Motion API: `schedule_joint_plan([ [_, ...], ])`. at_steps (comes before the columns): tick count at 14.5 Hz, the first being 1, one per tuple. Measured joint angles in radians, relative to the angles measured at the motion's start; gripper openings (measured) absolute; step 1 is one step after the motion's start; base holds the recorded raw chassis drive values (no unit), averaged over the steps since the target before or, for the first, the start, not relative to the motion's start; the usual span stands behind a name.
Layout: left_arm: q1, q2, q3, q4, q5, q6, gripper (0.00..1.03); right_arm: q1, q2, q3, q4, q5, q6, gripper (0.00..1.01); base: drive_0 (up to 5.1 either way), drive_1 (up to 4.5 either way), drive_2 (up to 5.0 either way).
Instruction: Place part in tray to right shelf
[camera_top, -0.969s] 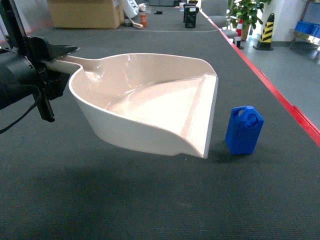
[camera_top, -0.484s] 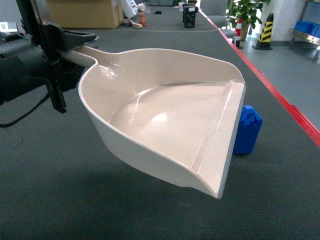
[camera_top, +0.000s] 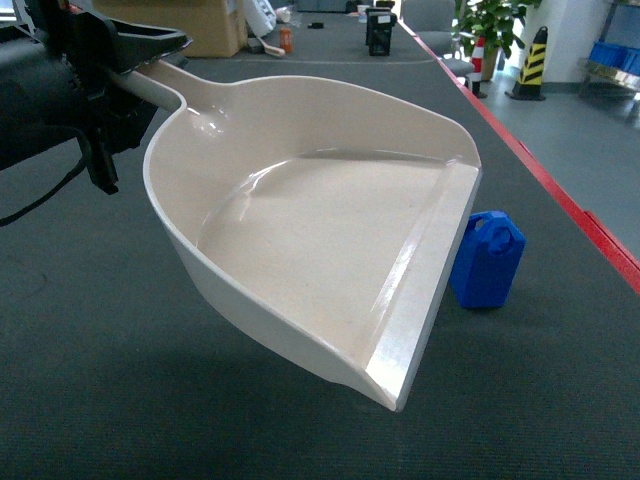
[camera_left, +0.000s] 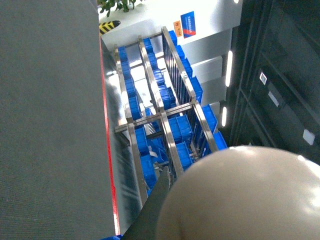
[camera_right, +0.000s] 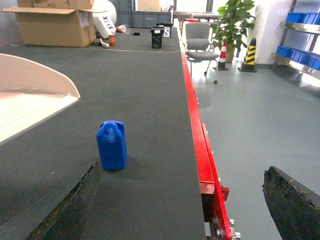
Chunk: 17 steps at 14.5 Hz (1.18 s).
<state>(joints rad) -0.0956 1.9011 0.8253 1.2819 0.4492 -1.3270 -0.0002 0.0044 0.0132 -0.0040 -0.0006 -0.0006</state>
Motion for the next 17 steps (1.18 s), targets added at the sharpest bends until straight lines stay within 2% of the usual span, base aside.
schedule_joint_plan([
  [4,0.0,0.0,0.0,0.0,0.0,0.0,0.12,0.0,0.001,0.0,-0.005,0.003,0.0,0.98,0.0,0.0,0.0],
  [5,0.0,0.0,0.0,0.0,0.0,0.0,0.12,0.031,0.041,0.036,-0.124,0.083,0.003,0.98,0.0,0.0,0.0],
  [6,0.0,0.0,0.0,-0.001,-0.003,0.0,0.12,0.028,0.196,0.088,-0.167,0.143,0.001,0.98,0.0,0.0,0.0],
  [7,0.0,0.0,0.0,0.001,-0.002,0.001,0.12,-0.008,0.262,0.105,-0.142,0.122,0.0,0.98,0.0,0.0,0.0],
  [8,0.0,-0.001,0.0,0.0,-0.001,0.001,0.12,-0.064,0.336,0.117,-0.079,0.058,-0.013,0.98,0.0,0.0,0.0],
  [9,0.0,-0.001,0.0,-0.001,-0.003,0.002,0.12,-0.122,0.426,0.14,-0.011,-0.026,-0.033,0.98,0.0,0.0,0.0],
  [10,0.0,-0.001,0.0,-0.002,-0.002,0.002,0.12,-0.164,0.516,0.159,0.054,-0.09,-0.056,0.98,0.0,0.0,0.0],
  [11,0.0,-0.001,0.0,0.001,-0.002,0.002,0.12,-0.204,0.639,0.181,0.135,-0.165,-0.094,0.98,0.0,0.0,0.0],
  [12,0.0,-0.001,0.0,-0.002,-0.003,0.002,0.12,-0.226,0.937,0.247,0.316,-0.293,-0.168,0.98,0.0,0.0,0.0],
  [13,0.0,-0.001,0.0,-0.001,-0.003,0.004,0.12,-0.191,1.348,0.429,0.446,-0.424,-0.282,0.98,0.0,0.0,0.0],
  [14,0.0,-0.001,0.0,-0.001,-0.003,0.004,0.12,-0.111,1.569,0.542,0.452,-0.472,-0.292,0.98,0.0,0.0,0.0],
  [17,0.0,-0.001,0.0,-0.001,-0.003,0.004,0.12,-0.05,1.694,0.634,0.47,-0.483,-0.306,0.98,0.0,0.0,0.0],
])
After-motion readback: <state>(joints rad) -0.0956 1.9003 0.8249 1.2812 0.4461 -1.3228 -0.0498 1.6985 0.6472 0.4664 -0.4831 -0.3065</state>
